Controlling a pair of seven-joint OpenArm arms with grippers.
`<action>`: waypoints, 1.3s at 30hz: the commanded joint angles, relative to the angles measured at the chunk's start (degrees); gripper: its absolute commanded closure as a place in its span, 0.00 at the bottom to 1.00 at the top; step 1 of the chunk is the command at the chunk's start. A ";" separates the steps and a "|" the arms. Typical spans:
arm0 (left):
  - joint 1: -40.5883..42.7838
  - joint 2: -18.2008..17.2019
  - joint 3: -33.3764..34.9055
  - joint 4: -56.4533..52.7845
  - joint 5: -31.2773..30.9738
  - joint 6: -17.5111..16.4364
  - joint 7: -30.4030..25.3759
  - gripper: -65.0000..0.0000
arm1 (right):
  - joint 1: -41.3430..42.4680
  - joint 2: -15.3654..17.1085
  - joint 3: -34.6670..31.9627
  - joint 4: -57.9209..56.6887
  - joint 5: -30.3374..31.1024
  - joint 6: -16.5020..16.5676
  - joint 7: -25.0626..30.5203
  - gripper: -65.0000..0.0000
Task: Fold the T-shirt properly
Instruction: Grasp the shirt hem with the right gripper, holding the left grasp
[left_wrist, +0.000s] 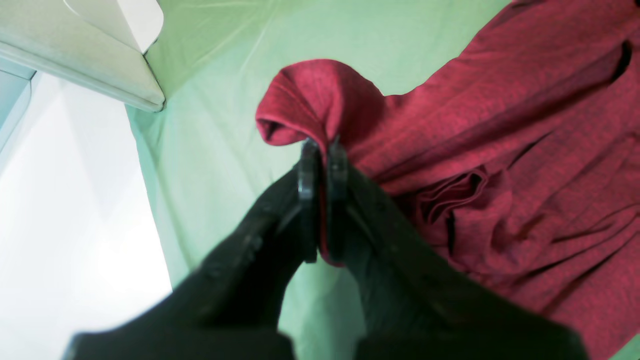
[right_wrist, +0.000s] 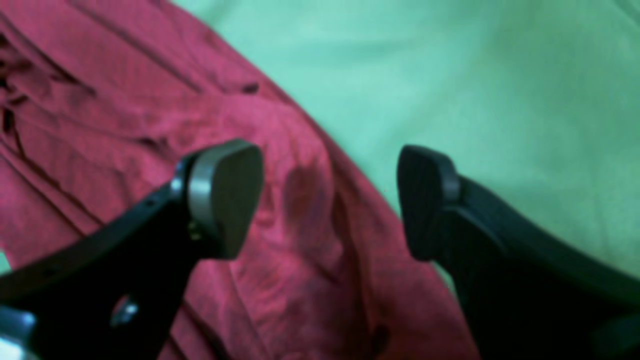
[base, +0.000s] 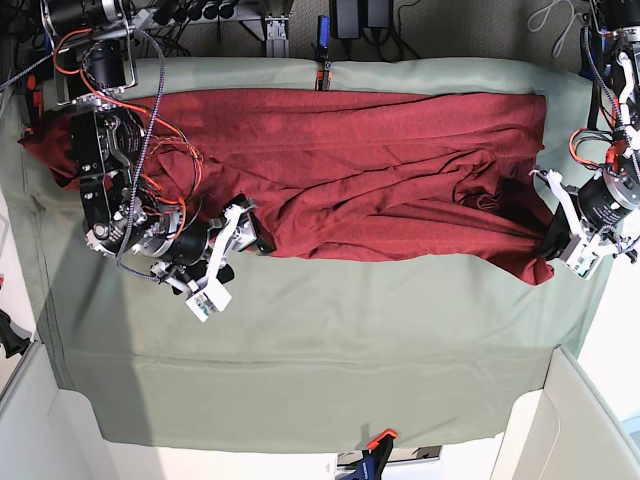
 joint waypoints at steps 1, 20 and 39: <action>-0.90 -1.29 -0.70 0.81 -0.52 0.16 -0.79 1.00 | 2.12 -0.57 0.52 0.81 0.61 -1.11 1.95 0.31; -0.90 -1.29 -0.70 0.81 -2.25 0.16 -0.42 1.00 | 5.22 -5.88 -0.92 -13.16 -2.93 0.79 0.00 0.31; -0.90 -1.29 -0.70 0.81 -2.21 0.16 0.00 1.00 | 0.42 -5.86 -6.43 -12.92 0.00 1.84 -1.27 0.85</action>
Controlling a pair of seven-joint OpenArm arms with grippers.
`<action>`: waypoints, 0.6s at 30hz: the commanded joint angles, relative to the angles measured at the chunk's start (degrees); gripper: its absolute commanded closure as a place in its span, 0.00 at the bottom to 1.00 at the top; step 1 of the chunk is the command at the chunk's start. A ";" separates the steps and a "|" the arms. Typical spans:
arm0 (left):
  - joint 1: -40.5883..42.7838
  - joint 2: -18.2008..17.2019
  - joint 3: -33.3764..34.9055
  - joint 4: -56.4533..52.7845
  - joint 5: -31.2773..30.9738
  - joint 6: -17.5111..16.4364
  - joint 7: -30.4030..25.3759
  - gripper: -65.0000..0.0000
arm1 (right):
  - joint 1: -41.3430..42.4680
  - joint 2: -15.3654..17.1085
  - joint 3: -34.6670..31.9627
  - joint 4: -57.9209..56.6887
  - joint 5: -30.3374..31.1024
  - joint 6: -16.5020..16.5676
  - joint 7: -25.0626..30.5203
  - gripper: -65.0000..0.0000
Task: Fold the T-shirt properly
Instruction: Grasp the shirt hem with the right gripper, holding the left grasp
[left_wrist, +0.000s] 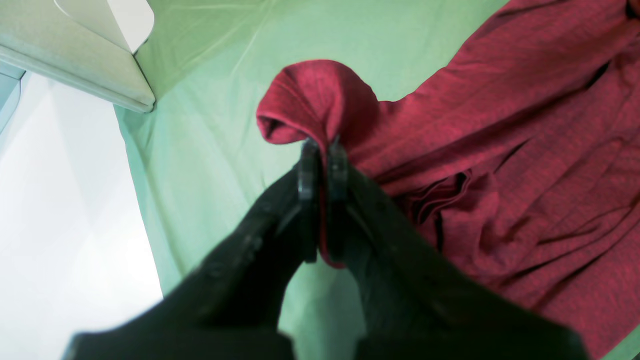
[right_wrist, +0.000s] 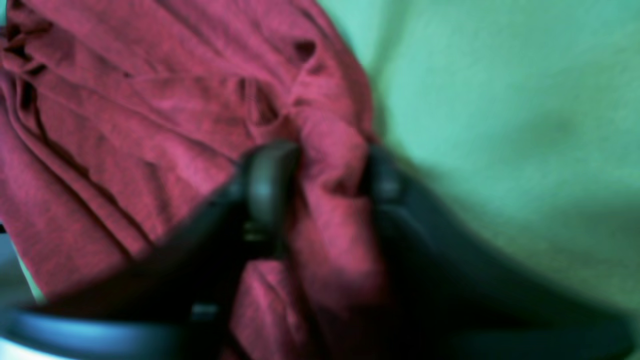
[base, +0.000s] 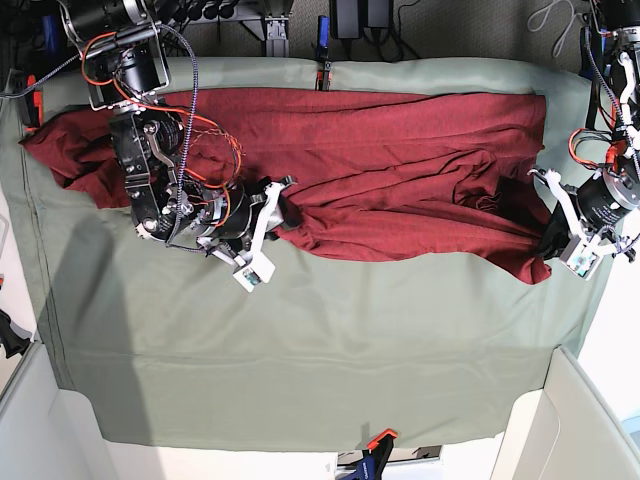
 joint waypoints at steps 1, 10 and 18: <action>-0.90 -1.29 -0.70 0.81 -0.48 0.14 -1.05 1.00 | 0.50 -0.17 -0.24 0.57 0.20 0.63 -1.88 0.93; -0.90 -1.33 -0.70 0.81 -0.48 0.14 -1.05 1.00 | 0.61 -0.13 -0.24 7.21 -2.91 0.66 -1.90 1.00; -0.92 -3.96 -0.70 0.81 -0.48 0.14 -1.49 1.00 | 0.48 0.57 -0.24 16.52 -4.22 0.63 -1.92 1.00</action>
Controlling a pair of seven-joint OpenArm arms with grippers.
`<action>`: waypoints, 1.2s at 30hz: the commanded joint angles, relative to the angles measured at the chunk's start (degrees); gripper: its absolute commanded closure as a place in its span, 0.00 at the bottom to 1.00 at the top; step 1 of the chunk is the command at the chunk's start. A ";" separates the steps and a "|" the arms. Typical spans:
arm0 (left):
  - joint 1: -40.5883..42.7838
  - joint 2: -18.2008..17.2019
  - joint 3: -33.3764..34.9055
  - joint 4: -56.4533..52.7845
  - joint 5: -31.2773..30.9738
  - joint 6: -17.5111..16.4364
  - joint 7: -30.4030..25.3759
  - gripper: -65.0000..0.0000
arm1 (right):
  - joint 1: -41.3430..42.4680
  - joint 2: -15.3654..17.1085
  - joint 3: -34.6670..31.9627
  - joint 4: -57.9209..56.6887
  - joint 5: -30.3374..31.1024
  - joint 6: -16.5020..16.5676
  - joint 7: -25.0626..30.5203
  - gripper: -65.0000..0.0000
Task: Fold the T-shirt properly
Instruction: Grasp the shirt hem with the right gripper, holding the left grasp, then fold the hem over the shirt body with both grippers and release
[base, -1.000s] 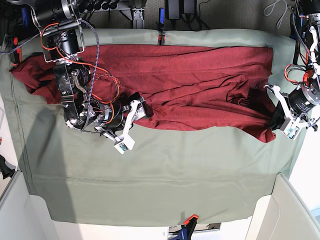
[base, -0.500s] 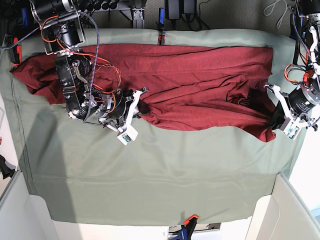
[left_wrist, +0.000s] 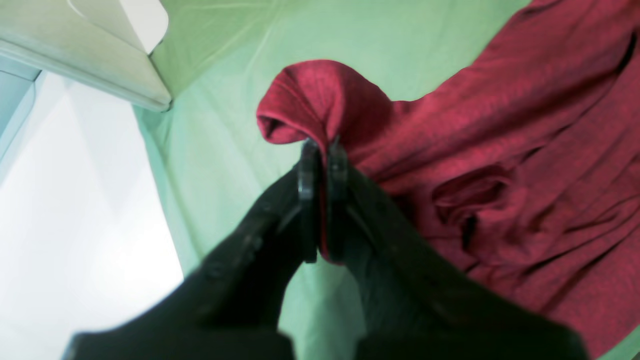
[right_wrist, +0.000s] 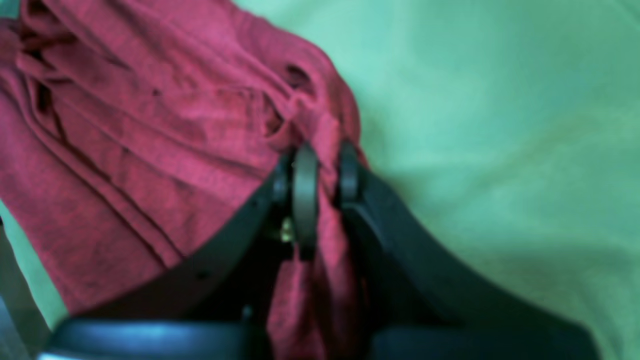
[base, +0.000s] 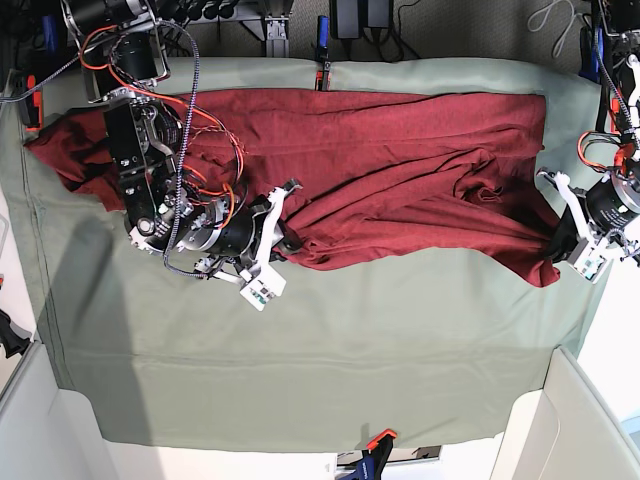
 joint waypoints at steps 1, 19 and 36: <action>-0.92 -1.53 -0.70 0.81 -0.46 0.18 -1.27 1.00 | 1.20 0.28 0.04 1.42 0.76 0.20 1.16 1.00; 8.02 -2.23 -0.52 0.81 -1.29 0.18 0.09 1.00 | -2.89 10.45 0.02 3.52 6.97 1.31 -0.52 1.00; 16.74 -2.27 -0.52 6.64 -0.24 0.18 5.77 1.00 | -7.87 10.58 0.04 3.65 7.04 1.51 -1.33 1.00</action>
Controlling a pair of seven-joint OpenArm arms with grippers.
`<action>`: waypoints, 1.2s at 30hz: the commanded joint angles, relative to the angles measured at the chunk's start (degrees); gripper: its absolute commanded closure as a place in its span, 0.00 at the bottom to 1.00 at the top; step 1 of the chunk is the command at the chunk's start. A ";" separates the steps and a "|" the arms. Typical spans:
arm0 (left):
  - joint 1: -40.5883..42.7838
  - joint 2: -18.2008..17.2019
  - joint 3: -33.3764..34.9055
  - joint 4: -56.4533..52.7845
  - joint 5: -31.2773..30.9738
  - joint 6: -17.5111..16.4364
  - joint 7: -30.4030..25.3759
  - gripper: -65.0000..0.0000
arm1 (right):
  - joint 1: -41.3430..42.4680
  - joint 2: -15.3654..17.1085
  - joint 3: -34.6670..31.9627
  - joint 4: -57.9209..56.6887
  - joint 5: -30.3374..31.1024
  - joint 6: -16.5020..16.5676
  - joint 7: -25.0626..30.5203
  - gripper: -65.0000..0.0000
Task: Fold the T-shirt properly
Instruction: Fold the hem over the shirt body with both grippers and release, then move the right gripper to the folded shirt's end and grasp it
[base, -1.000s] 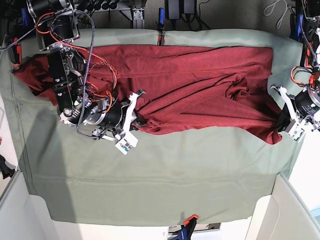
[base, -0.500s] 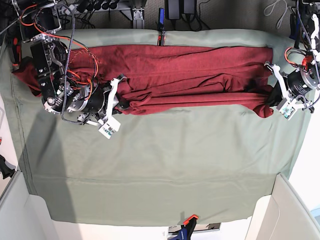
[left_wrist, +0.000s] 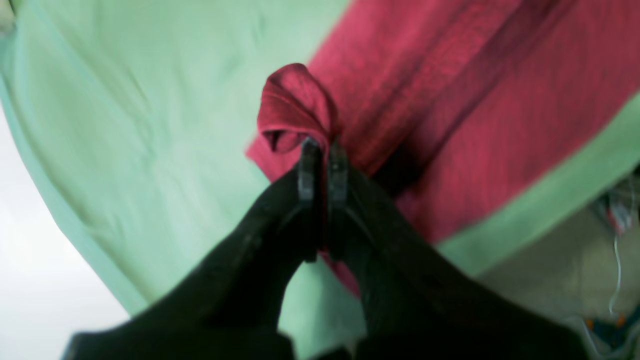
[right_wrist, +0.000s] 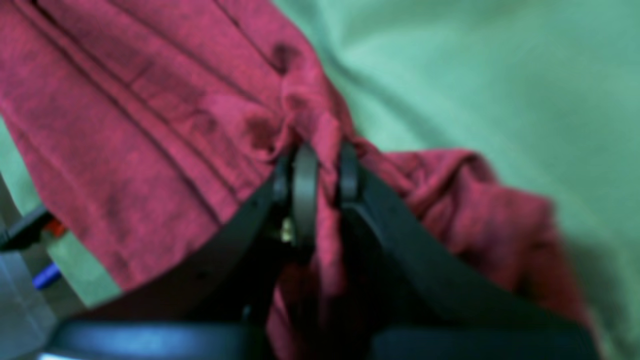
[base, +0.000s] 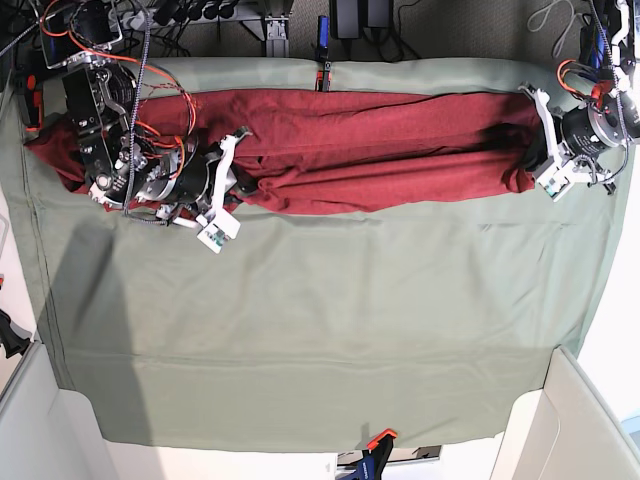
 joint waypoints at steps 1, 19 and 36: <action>-0.31 -1.29 -0.79 0.50 0.13 0.27 0.57 1.00 | 0.61 0.33 0.31 1.16 0.50 0.20 -0.28 1.00; 4.63 -1.29 -0.81 0.46 -2.56 2.49 2.43 0.44 | -4.11 0.48 0.33 3.85 2.16 -0.26 -0.98 0.49; 5.95 0.17 -19.76 0.46 -34.38 0.27 9.53 0.45 | -4.74 2.21 16.94 16.09 5.92 -0.24 -3.72 0.49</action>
